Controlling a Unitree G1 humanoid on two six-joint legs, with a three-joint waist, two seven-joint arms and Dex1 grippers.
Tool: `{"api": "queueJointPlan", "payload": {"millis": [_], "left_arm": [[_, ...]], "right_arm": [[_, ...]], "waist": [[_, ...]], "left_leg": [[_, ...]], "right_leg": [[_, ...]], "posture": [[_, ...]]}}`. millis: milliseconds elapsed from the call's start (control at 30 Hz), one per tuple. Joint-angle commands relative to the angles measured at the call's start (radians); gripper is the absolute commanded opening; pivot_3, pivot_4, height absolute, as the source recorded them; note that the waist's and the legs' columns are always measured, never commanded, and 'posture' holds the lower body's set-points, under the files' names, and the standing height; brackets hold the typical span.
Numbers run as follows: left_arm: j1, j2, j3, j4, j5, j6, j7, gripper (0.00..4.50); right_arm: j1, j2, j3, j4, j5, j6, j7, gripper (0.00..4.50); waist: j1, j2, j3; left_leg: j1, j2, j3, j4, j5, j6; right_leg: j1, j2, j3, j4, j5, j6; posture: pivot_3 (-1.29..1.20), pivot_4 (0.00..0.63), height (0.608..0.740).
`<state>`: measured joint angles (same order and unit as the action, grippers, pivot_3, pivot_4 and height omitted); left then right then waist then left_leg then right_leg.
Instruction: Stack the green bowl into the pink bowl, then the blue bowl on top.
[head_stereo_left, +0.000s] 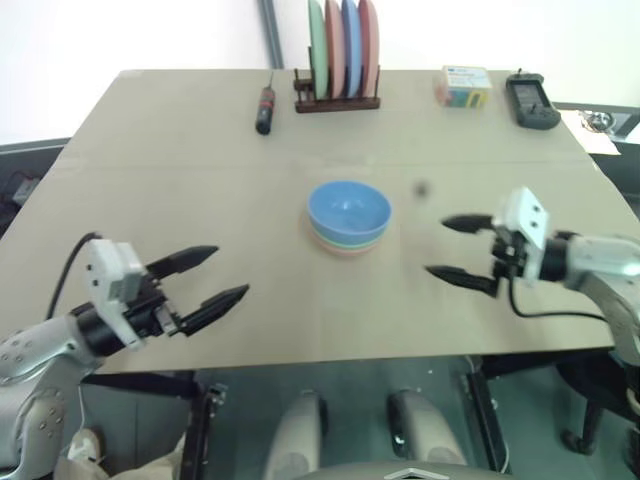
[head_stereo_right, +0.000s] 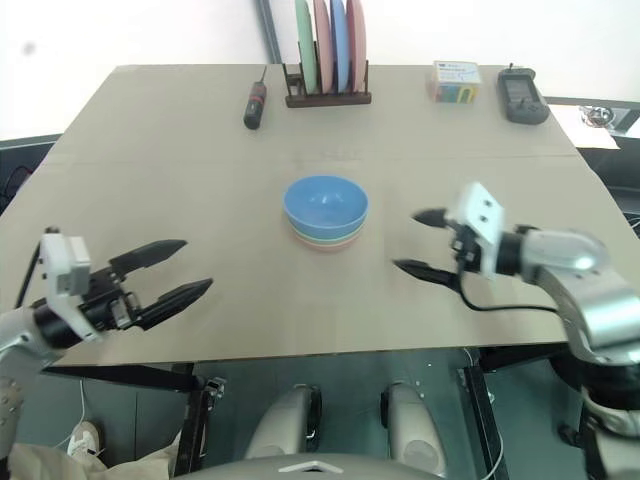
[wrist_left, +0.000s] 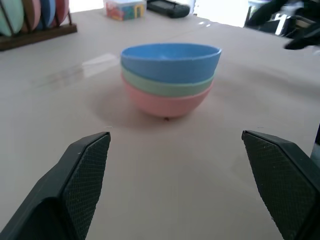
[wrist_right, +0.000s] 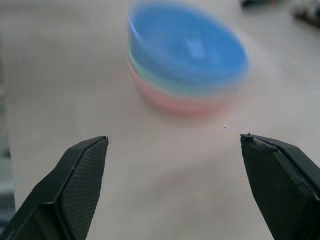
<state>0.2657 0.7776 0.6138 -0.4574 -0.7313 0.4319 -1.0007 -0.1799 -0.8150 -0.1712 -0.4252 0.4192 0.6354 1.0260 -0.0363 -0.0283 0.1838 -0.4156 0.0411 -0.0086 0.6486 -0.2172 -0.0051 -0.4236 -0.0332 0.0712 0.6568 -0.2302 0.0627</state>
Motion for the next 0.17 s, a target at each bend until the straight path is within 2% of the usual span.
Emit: {"api": "queueJointPlan", "payload": {"millis": [33, 167], "left_arm": [[0.018, 0.027, 0.069, -0.005, -0.014, -0.014, -0.025, 4.5], [0.007, 0.059, 0.033, -0.006, -0.024, 0.03, -0.033, 4.5]], "right_arm": [[0.051, -0.049, -0.119, -0.068, 0.039, -0.021, 0.011, 4.42], [0.077, -0.064, -0.156, -0.077, 0.066, 0.0, -0.018, 4.42]], "waist": [[-0.01, 0.001, 0.0], [-0.009, 0.0, -0.001]], "left_leg": [[0.001, 0.001, 0.001, 0.0, 0.0, 0.0], [0.003, 0.001, 0.002, 0.002, 0.0, 0.0]], "right_leg": [[0.0, 0.001, 0.001, 0.0, -0.001, 0.001], [0.0, 0.002, 0.002, 0.002, -0.001, 0.002]], "posture": [[0.0, 0.15, 0.74], [0.0, 0.15, 0.74]]}}
